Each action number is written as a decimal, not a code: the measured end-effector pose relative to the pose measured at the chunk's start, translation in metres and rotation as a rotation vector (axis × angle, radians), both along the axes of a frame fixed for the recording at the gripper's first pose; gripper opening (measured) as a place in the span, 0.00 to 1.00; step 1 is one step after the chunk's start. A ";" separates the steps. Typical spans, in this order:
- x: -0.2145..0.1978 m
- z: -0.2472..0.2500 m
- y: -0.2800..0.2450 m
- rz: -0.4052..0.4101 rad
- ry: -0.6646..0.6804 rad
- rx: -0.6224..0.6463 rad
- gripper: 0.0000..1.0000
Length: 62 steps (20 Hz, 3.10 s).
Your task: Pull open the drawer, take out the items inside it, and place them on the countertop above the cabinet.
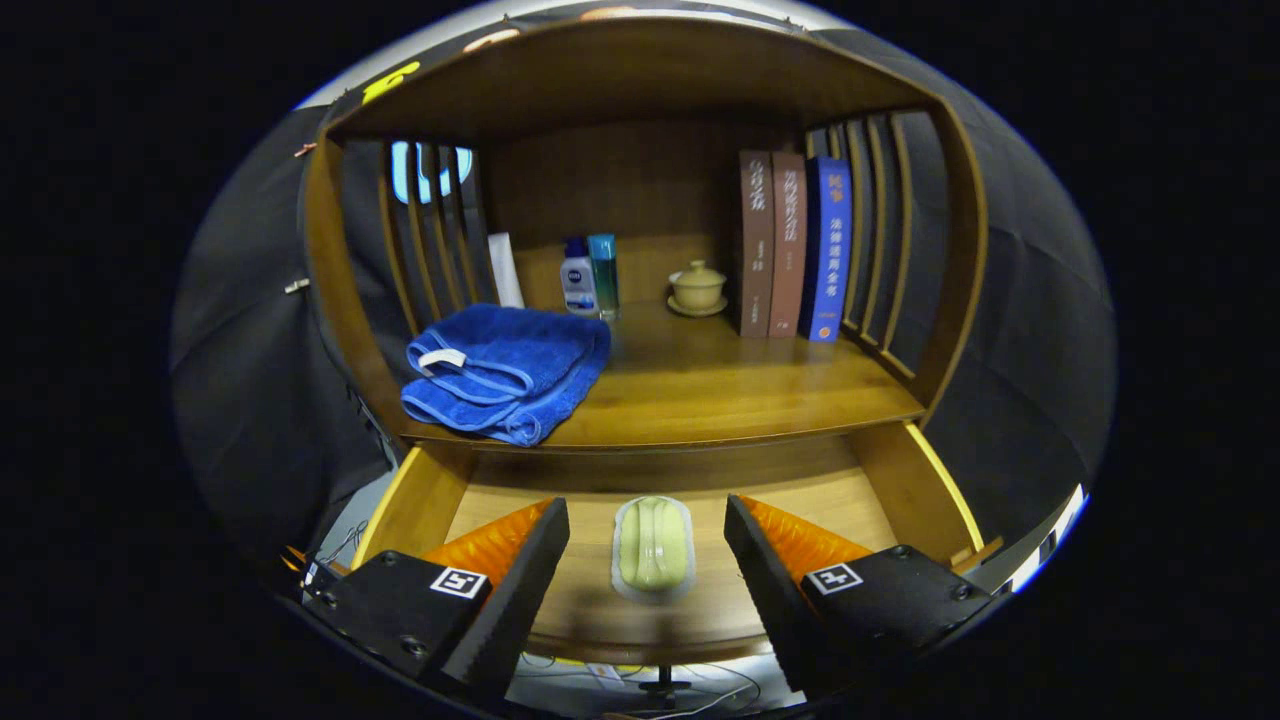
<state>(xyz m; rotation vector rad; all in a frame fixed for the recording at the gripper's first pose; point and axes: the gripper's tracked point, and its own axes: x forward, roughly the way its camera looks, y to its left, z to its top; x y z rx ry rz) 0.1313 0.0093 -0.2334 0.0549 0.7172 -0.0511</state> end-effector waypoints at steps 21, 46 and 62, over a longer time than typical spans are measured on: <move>0.021 -0.128 -0.010 0.010 0.531 -0.039 0.22; 0.124 0.062 -0.014 0.008 0.044 0.036 0.22; 0.208 0.002 -0.024 -0.022 0.197 0.038 0.27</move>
